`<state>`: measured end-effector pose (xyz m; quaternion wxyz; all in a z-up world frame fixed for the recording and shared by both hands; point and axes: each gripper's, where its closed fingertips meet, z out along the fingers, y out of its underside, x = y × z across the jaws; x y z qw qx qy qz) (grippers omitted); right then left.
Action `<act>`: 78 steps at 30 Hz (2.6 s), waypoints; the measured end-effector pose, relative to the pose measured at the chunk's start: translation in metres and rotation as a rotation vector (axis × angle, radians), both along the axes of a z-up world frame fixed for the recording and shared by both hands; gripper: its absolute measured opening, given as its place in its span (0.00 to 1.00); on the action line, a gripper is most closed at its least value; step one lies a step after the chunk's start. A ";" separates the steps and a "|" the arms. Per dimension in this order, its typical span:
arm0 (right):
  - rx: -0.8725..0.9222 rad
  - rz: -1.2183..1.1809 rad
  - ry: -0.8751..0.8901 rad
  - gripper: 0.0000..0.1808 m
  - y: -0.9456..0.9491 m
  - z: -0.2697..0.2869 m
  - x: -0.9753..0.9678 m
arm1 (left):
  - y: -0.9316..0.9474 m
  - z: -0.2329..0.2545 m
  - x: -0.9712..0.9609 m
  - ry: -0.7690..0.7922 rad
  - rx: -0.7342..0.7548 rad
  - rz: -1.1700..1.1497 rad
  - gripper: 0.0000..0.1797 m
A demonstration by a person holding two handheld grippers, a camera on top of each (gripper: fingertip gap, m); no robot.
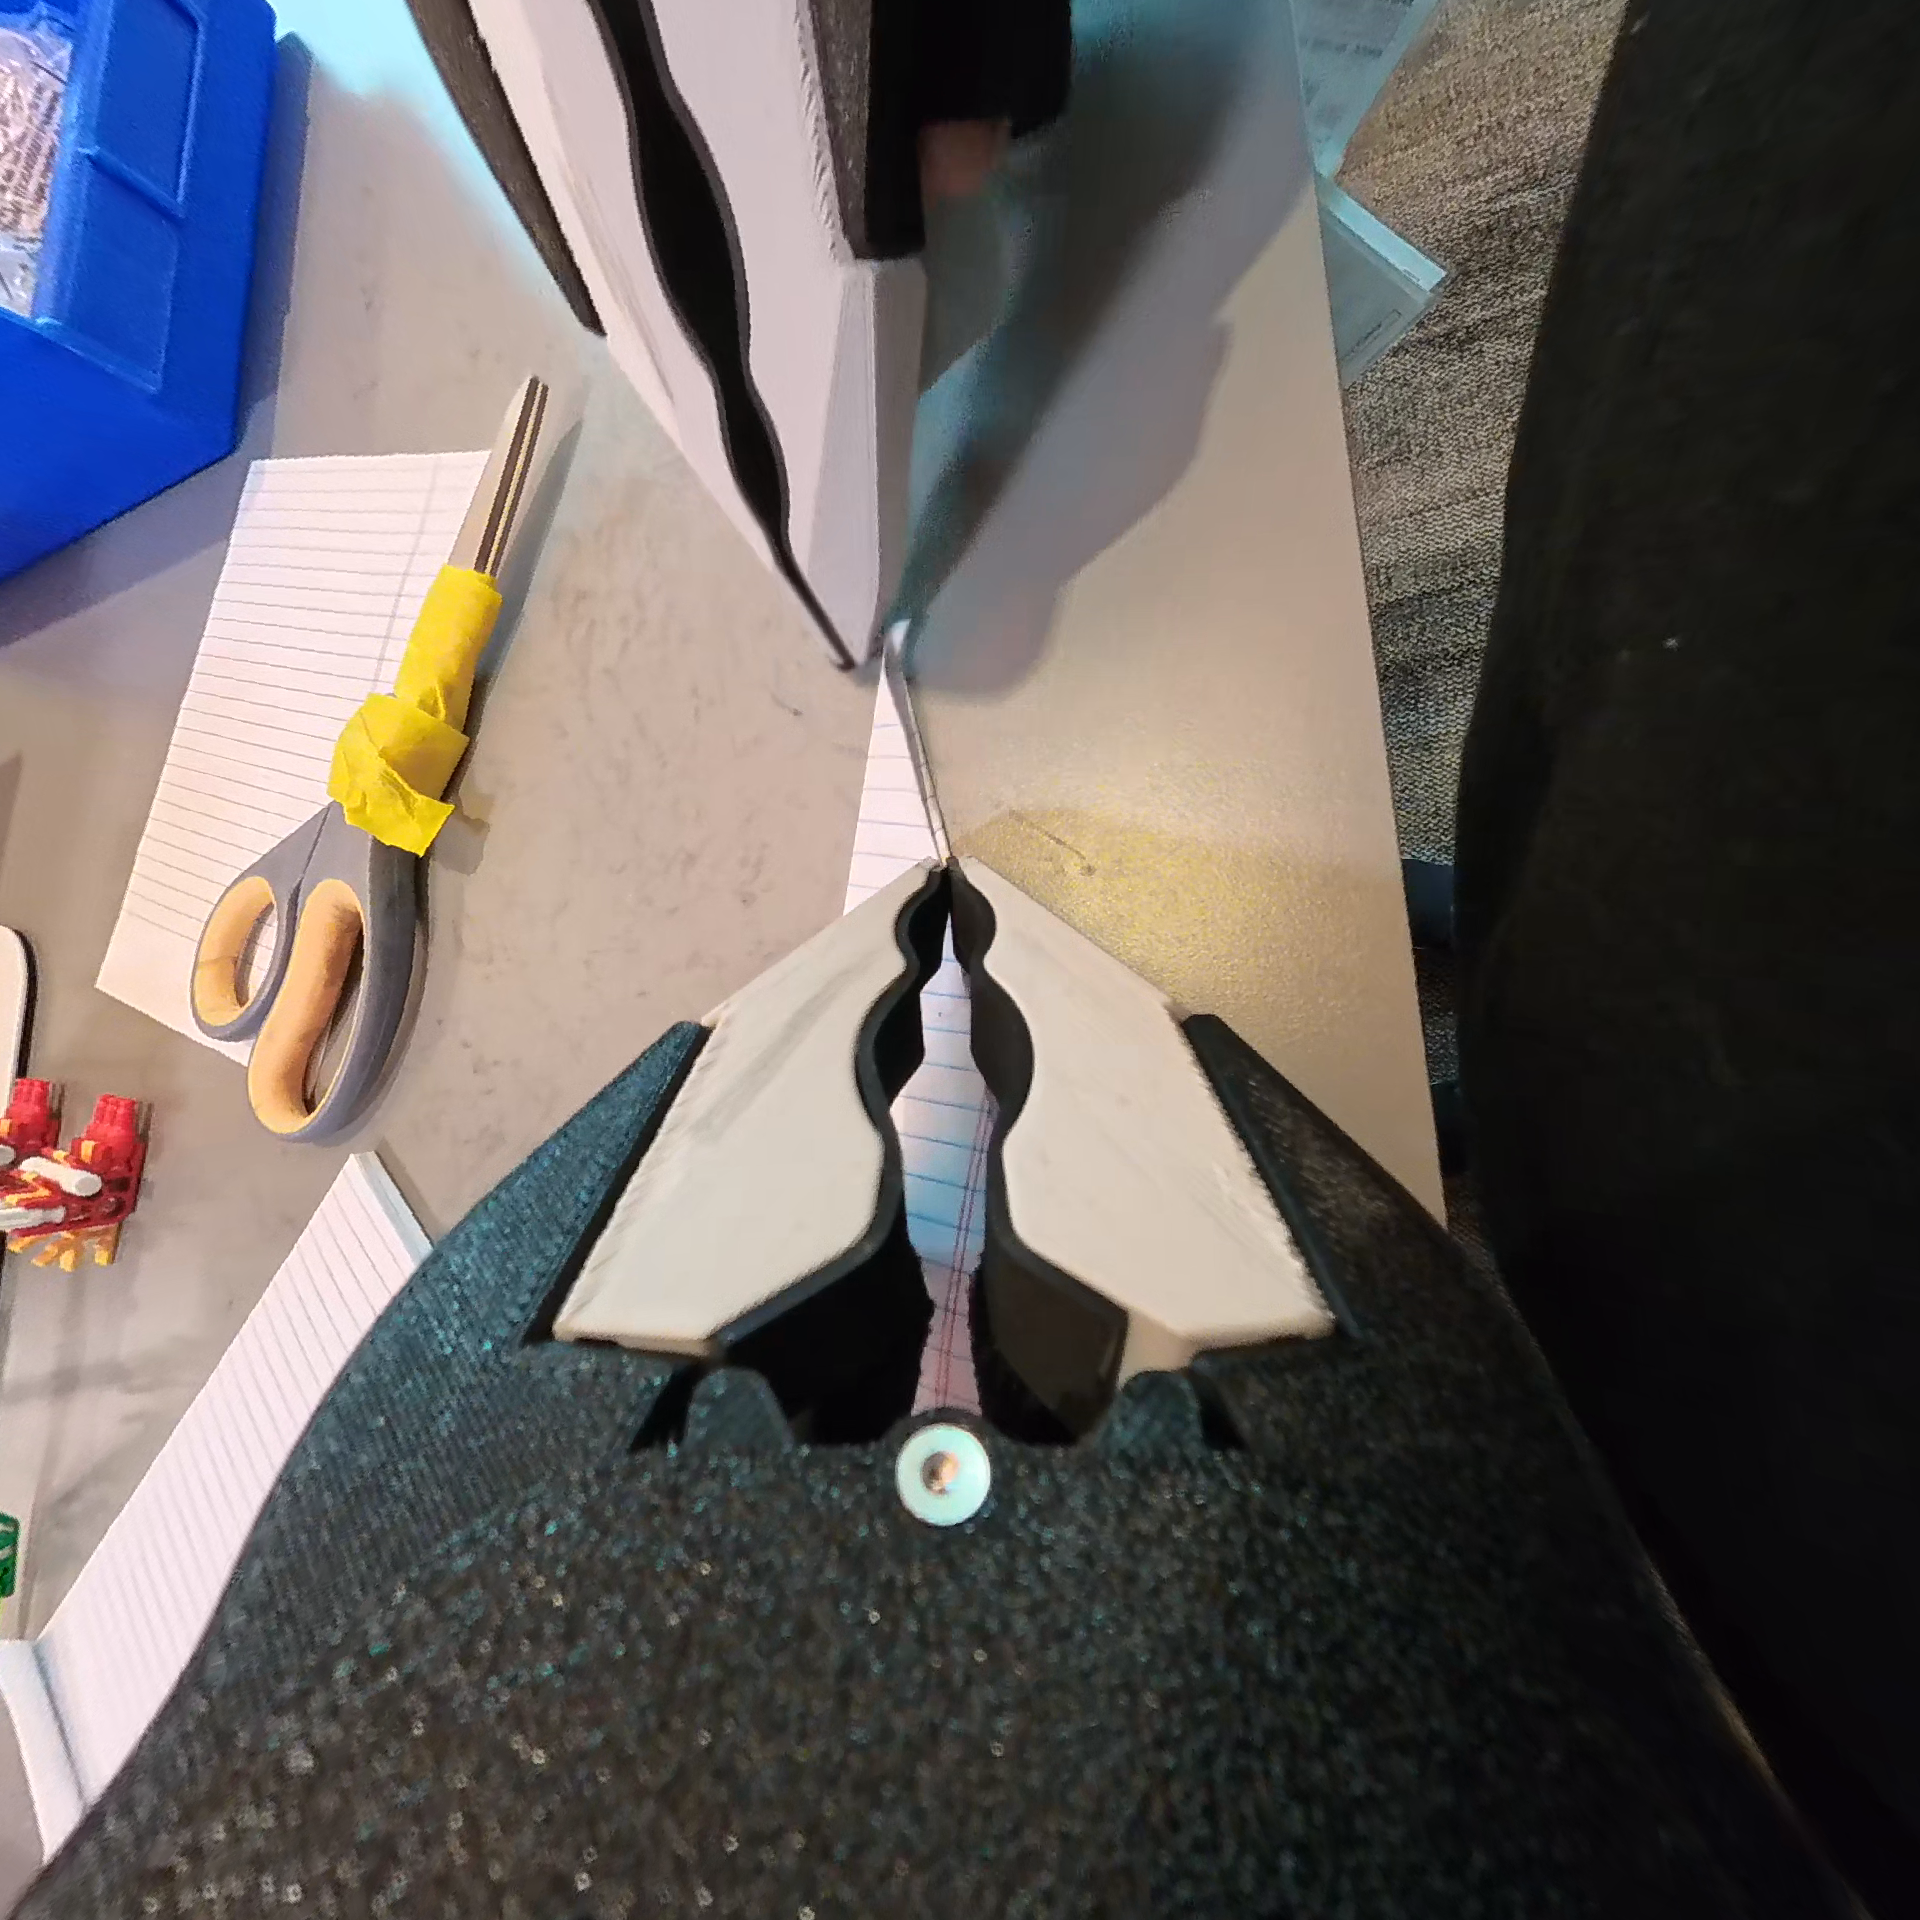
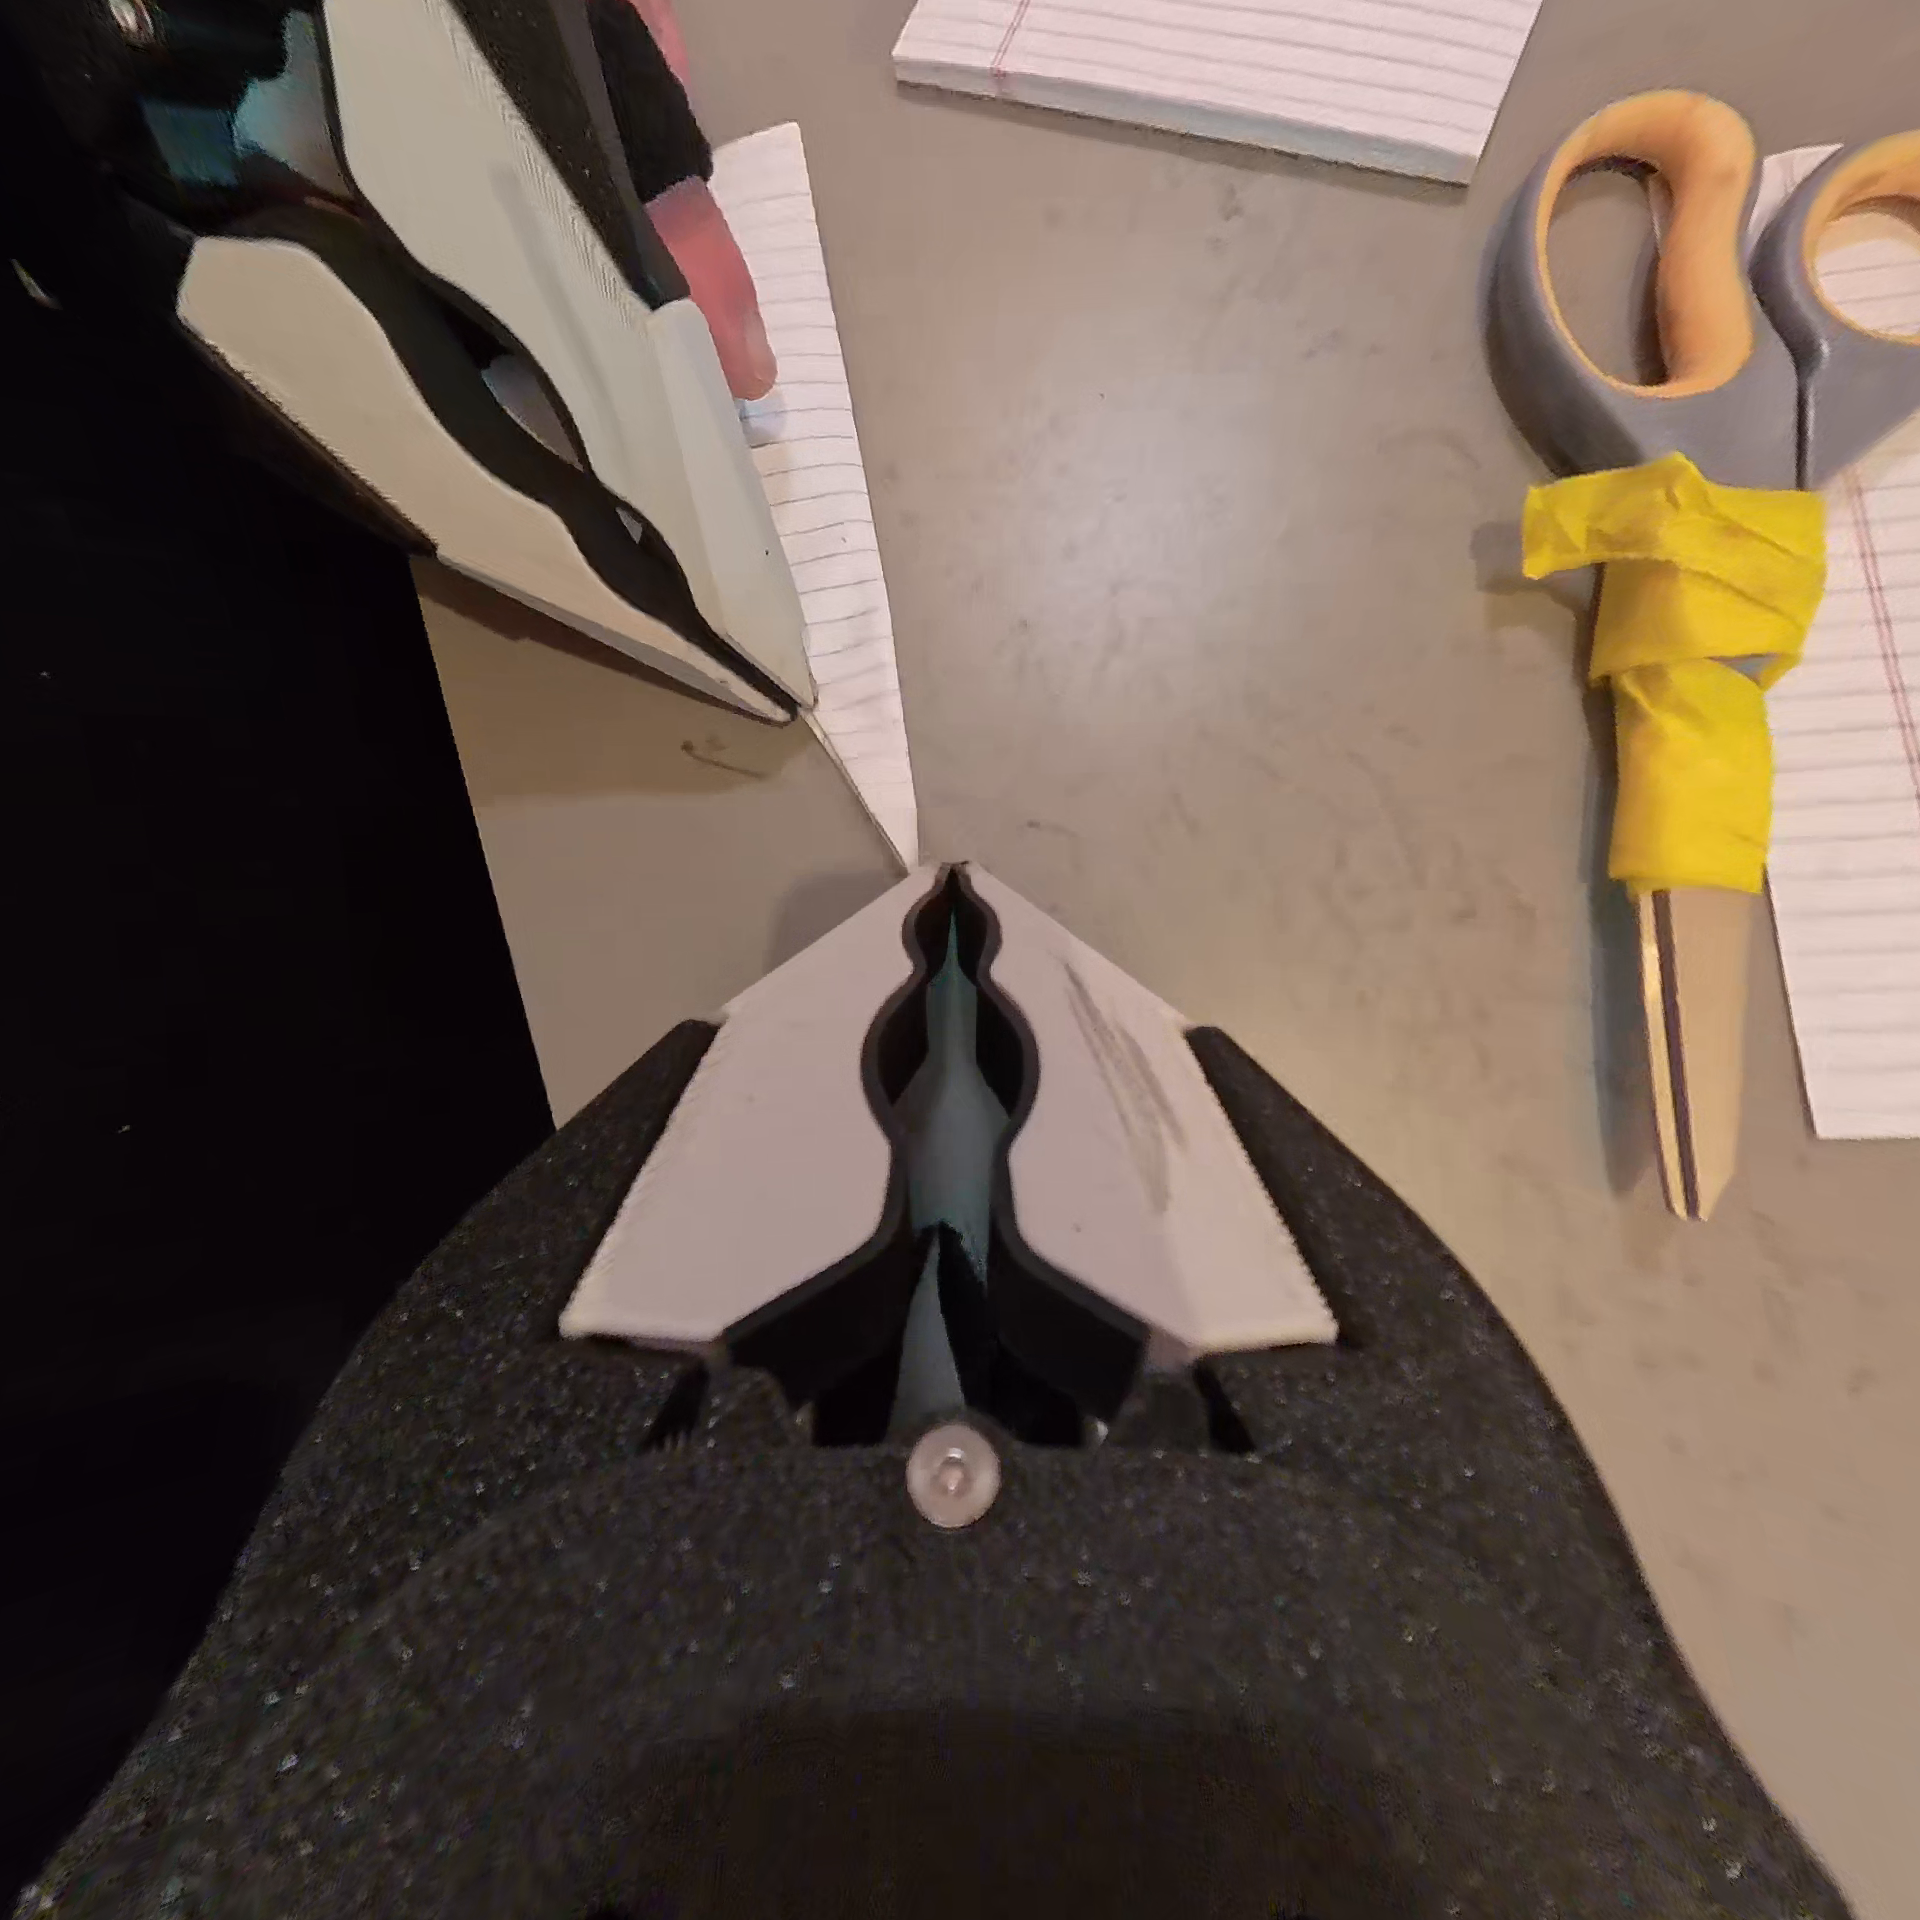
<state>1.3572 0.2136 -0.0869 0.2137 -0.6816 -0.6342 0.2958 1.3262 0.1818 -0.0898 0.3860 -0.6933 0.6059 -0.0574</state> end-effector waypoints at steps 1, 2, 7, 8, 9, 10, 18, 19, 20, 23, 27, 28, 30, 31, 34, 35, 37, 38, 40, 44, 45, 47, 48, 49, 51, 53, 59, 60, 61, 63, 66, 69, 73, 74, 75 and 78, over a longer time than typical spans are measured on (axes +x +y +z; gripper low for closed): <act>0.015 0.003 -0.005 0.00 0.001 0.002 0.002 | 0.000 0.000 0.000 -0.001 -0.001 -0.001 0.00; 0.017 -0.008 0.013 0.00 0.002 0.006 0.001 | 0.000 0.000 0.000 -0.001 -0.003 -0.001 0.00; -0.028 0.020 0.064 0.00 -0.007 0.013 -0.013 | 0.000 0.000 0.000 -0.001 -0.009 0.000 0.00; -0.019 0.030 0.033 0.00 -0.007 0.006 -0.012 | 0.000 0.000 0.000 0.000 -0.009 -0.001 0.00; -0.004 0.039 0.010 0.00 -0.007 0.000 -0.009 | 0.000 0.000 0.000 0.003 -0.008 -0.002 0.00; -0.009 0.039 0.024 0.00 -0.007 0.001 -0.009 | 0.000 0.000 0.000 0.003 -0.008 -0.001 0.00; 0.095 0.102 -0.006 0.00 -0.007 -0.002 -0.002 | 0.000 0.000 0.000 -0.011 -0.004 0.007 0.00; 0.116 0.111 -0.010 0.00 -0.007 -0.002 -0.002 | 0.000 0.000 0.000 -0.013 -0.004 0.008 0.00; 0.147 0.125 -0.013 0.00 -0.008 -0.002 -0.002 | 0.000 0.000 0.000 -0.013 -0.001 0.008 0.00; 0.175 0.130 -0.021 0.00 -0.008 -0.002 -0.002 | 0.000 0.000 0.000 -0.012 -0.008 0.012 0.00; 0.134 0.095 -0.010 0.00 -0.008 0.001 -0.004 | 0.000 0.000 0.000 -0.010 -0.006 0.030 0.00; 0.129 0.086 0.009 0.00 -0.007 0.007 -0.007 | -0.001 0.000 0.000 -0.012 -0.007 0.033 0.00; 0.109 0.094 0.042 0.00 -0.010 0.016 -0.015 | -0.001 0.000 0.000 -0.016 -0.011 0.035 0.00; 0.083 0.099 0.060 0.00 -0.012 0.018 -0.019 | -0.001 0.000 -0.001 -0.015 -0.013 0.033 0.00; 0.074 0.124 0.025 0.00 -0.014 0.006 -0.024 | -0.002 0.000 -0.001 -0.014 -0.018 0.027 0.00; 0.083 0.136 0.007 0.00 -0.014 -0.001 -0.023 | -0.002 0.000 -0.001 -0.015 -0.020 0.027 0.00; 0.071 0.138 0.019 0.00 -0.014 -0.001 -0.023 | -0.001 0.001 -0.002 -0.021 -0.030 0.039 0.00; 0.081 0.143 0.015 0.00 -0.014 -0.001 -0.023 | -0.001 0.001 -0.003 -0.023 -0.038 0.050 0.00; 0.099 0.147 0.013 0.00 -0.014 -0.001 -0.023 | 0.000 0.004 -0.010 -0.018 -0.044 0.080 0.00; 0.106 0.144 0.019 0.00 -0.014 -0.001 -0.023 | -0.001 0.017 -0.034 -0.043 -0.063 0.173 0.07; 0.108 0.142 0.020 0.00 -0.014 -0.001 -0.023 | -0.002 0.019 -0.041 -0.036 -0.067 0.194 0.08; 0.116 0.143 0.020 0.00 -0.014 -0.001 -0.023 | -0.004 0.022 -0.052 -0.024 -0.078 0.231 0.09; 0.114 0.143 0.021 0.00 -0.014 -0.001 -0.023 | -0.005 0.024 -0.054 -0.022 -0.083 0.238 0.10; 0.109 0.142 0.024 0.00 -0.014 -0.001 -0.023 | -0.007 0.023 -0.054 -0.015 -0.086 0.243 0.10; 0.107 0.143 0.026 0.00 -0.014 -0.001 -0.023 | -0.011 0.017 -0.056 0.013 -0.104 0.253 0.10; 0.106 0.144 0.027 0.00 -0.014 -0.001 -0.023 | -0.012 0.006 -0.063 0.054 -0.116 0.279 0.11; 0.099 0.144 0.030 0.00 -0.014 -0.001 -0.023 | -0.015 0.003 -0.066 0.017 -0.125 0.313 0.07; 0.091 0.142 0.030 0.00 -0.014 -0.001 -0.023 | -0.016 0.003 -0.066 0.007 -0.136 0.321 0.06; 0.080 0.141 0.030 0.00 -0.014 -0.001 -0.023 | -0.016 0.002 -0.067 -0.002 -0.144 0.325 0.06; 0.055 0.136 0.030 0.00 -0.015 -0.001 -0.023 | -0.016 0.002 -0.066 -0.017 -0.152 0.326 0.05; 0.047 0.142 0.030 0.00 -0.014 -0.001 -0.023 | -0.018 0.002 -0.068 -0.035 -0.168 0.330 0.04; 0.050 0.147 0.024 0.00 -0.014 -0.001 -0.023 | -0.022 0.002 -0.080 -0.047 -0.229 0.398 0.05; 0.050 0.135 0.033 0.00 -0.014 -0.001 -0.023 | -0.015 0.030 -0.079 -0.140 -0.206 0.506 0.08; 0.047 0.130 0.038 0.00 -0.014 -0.001 -0.023 | -0.008 0.038 -0.071 -0.165 -0.190 0.523 0.07; 0.046 0.126 0.043 0.00 -0.014 -0.001 -0.023 | -0.001 0.044 -0.059 -0.187 -0.179 0.524 0.06; 0.056 0.125 0.045 0.00 -0.014 -0.001 -0.023 | 0.012 0.045 -0.018 -0.196 -0.157 0.495 0.05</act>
